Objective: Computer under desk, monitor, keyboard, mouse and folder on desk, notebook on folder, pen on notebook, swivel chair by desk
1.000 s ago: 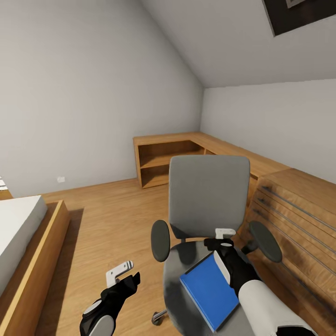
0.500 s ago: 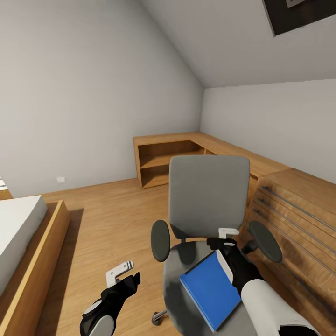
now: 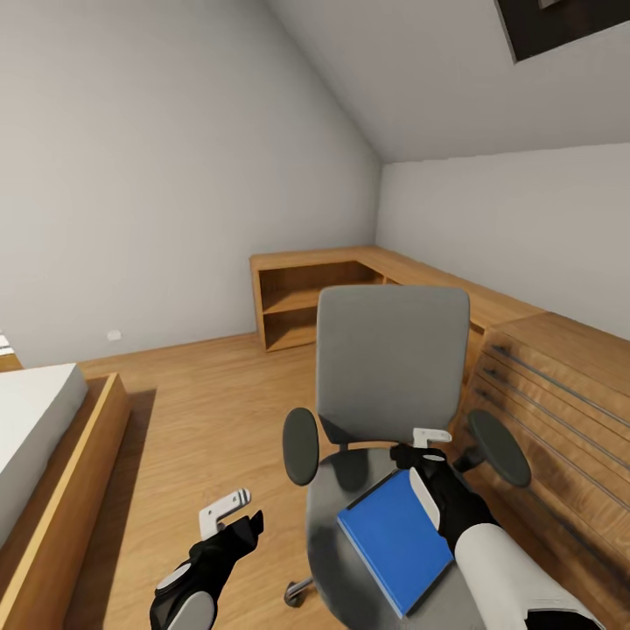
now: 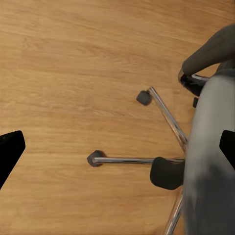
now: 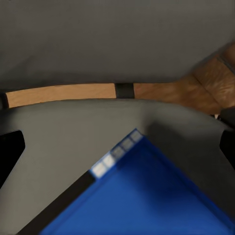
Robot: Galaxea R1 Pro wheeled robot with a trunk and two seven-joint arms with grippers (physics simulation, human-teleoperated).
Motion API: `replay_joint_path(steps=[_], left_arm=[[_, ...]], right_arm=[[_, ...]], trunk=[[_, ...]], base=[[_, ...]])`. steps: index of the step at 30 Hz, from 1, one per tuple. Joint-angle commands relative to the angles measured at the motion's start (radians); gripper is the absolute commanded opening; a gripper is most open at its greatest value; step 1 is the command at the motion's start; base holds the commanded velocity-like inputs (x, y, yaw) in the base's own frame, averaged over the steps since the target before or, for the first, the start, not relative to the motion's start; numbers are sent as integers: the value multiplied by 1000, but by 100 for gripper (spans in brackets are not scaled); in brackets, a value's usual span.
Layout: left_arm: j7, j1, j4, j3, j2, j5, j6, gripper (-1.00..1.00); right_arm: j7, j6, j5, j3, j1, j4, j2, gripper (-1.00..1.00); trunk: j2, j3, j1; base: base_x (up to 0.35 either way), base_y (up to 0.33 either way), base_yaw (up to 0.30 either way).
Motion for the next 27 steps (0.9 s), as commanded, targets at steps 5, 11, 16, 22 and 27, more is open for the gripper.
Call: replay_joint_path(steps=[5,11,16,22,27], left_arm=[[8,-1,-1,1,1,4,3,100],[8,-1,-1,2,1,4,3,100],[8,-1,-1,2,1,4,3,100],[8,-1,-1,1,0,4,3,100],[8,-1,-1,1,-1,4,3,100]], right_arm=[[-3,5,-5,-2,0,-2,0,100],[-3,5,-6,-2,0,-2,-1,100],[-3,5,-6,-2,0,-3,-1,100],[-3,5,-6,-2,0,-2,-1,100],[-3,5,-6,-2,0,-2,-1,100]], trunk=[[-29,-14,15],[-29,-14,15],[-43,-20,23],[-85,-39,46],[-120,-54,65]], base=[[0,0,0],[0,0,0],[0,0,0],[0,0,0],[0,0,0]])
